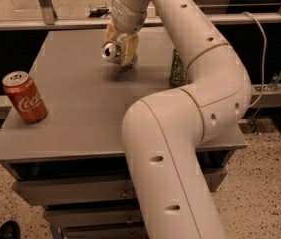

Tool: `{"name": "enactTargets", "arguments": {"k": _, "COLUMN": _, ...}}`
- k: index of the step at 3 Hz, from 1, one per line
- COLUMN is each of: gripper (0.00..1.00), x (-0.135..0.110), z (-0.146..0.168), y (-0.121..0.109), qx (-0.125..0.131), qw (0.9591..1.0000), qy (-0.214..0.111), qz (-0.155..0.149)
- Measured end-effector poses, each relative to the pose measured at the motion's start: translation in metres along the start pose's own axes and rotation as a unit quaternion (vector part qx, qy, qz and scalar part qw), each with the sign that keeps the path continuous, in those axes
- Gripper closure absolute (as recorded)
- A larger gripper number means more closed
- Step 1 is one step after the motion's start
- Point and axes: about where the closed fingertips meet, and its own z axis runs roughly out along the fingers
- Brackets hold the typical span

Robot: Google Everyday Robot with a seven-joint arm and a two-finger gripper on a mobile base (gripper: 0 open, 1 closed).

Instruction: Knock 7up can over

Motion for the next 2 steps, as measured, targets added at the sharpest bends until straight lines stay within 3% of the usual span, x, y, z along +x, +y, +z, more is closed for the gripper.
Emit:
{"name": "enactTargets", "arguments": {"k": 1, "gripper": 0.05, "x": -0.0001, "z": 0.0089, "y": 0.0051, "qx": -0.032, "qw": 0.9978, "qy": 0.021, "qz": -0.054}}
{"name": "enactTargets", "arguments": {"k": 2, "gripper": 0.0, "x": 0.0014, "z": 0.016, "y": 0.0128, "qx": -0.064, "qw": 0.9926, "qy": 0.036, "qz": -0.097}}
